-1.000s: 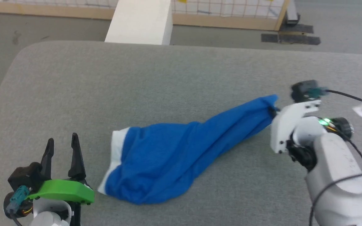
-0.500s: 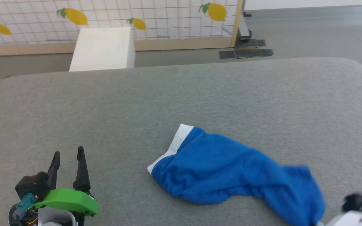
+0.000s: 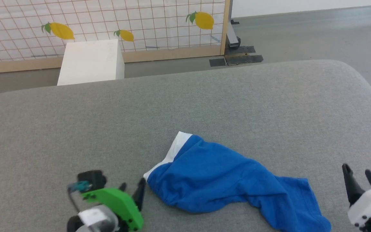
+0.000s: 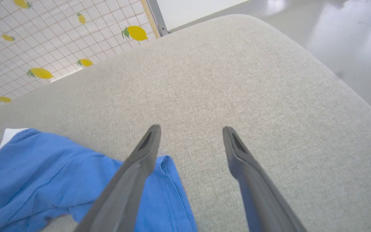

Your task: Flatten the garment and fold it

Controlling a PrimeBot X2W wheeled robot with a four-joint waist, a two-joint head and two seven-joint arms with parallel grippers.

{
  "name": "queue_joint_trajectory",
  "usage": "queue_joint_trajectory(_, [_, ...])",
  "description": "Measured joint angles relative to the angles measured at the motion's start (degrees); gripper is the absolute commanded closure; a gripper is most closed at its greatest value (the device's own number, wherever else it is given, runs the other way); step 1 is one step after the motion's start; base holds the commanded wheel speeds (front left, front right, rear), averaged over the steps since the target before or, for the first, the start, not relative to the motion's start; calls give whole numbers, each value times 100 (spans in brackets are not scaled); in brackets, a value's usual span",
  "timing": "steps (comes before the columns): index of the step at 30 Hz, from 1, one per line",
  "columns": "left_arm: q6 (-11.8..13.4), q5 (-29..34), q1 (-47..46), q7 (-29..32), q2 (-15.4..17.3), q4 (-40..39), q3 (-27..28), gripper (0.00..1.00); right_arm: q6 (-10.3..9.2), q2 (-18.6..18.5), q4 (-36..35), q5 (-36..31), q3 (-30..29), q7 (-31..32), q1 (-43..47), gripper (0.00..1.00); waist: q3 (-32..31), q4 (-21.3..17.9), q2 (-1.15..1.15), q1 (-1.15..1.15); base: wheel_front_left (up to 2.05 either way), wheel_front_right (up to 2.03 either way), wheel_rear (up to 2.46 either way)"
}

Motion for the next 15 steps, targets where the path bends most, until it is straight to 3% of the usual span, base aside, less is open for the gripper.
queue_joint_trajectory(7, [121,-49,-529,1057,-63,293,-572,0,0,14,229,250,279,-219,-355,0,144,-8,0,0,0,0,0])
queue_joint_trajectory(10, [85,-77,-655,1138,-77,521,-698,0,0,12,288,249,357,-328,-450,0,197,-56,0,0,0,0,0])
queue_joint_trajectory(11, [67,-111,-689,1138,-82,587,-695,53,0,13,304,249,391,-352,-483,0,217,-72,0,0,0,0,0])
queue_joint_trajectory(12, [49,-153,-712,1082,-87,624,-679,93,0,13,316,249,419,-370,-506,0,235,-84,0,0,0,0,0])
queue_joint_trajectory(13, [10,-167,-759,1025,-91,676,-677,100,1,12,335,249,438,-402,-525,0,257,-100,0,0,0,0,0])
queue_joint_trajectory(15, [-93,-247,-847,854,-93,714,-619,100,1,15,382,249,469,-453,-529,0,288,-121,0,0,0,0,0])
